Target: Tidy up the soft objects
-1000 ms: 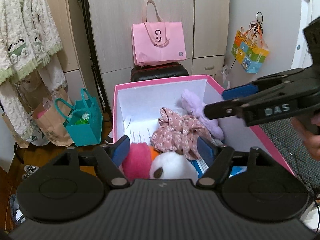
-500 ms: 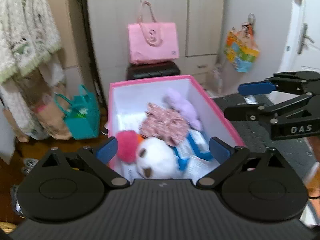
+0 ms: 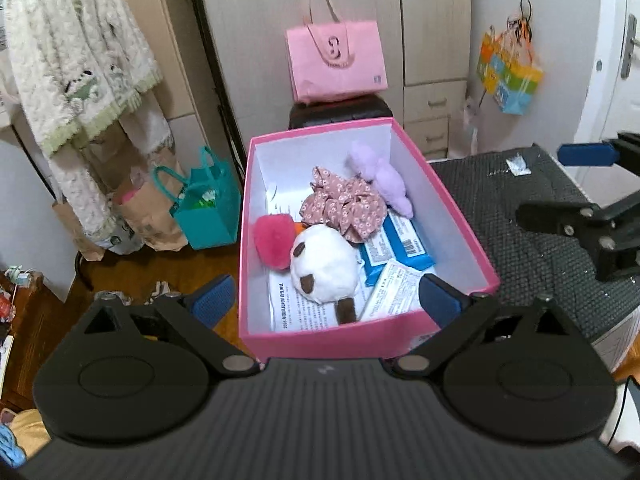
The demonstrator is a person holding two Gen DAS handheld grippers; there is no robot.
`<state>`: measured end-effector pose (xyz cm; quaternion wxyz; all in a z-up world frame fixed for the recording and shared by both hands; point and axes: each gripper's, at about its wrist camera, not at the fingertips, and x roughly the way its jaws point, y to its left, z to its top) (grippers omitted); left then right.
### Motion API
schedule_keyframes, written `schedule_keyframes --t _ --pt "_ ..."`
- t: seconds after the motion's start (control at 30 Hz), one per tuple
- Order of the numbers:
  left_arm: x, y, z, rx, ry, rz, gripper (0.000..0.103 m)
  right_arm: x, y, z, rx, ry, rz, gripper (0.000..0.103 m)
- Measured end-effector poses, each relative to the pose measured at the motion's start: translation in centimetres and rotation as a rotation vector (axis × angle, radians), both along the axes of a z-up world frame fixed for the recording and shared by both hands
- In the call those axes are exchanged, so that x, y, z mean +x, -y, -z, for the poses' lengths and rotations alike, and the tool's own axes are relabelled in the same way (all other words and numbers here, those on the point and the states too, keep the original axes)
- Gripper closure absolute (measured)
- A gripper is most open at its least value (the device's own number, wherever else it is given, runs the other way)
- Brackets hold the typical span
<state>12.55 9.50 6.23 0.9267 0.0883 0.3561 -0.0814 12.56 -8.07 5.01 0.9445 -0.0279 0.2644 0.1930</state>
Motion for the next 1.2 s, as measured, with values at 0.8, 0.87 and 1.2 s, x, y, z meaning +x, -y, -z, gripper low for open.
schedule_keyframes --t 0.8,0.87,1.2 --pt "-6.5 5.2 5.0 -0.105 0.204 -0.047 0.004 -8.5 4.2 2.8 -0.007 0.037 0.399 0.002" --pt "-6.8 5.4 5.2 -0.107 0.202 -0.051 0.004 -9.1 4.3 3.0 0.002 0.026 0.393 0.002" --pt "-7.6 5.7 4.8 -0.085 0.207 -0.079 0.004 -10.2 3.9 3.1 -0.054 0.043 0.415 0.002"
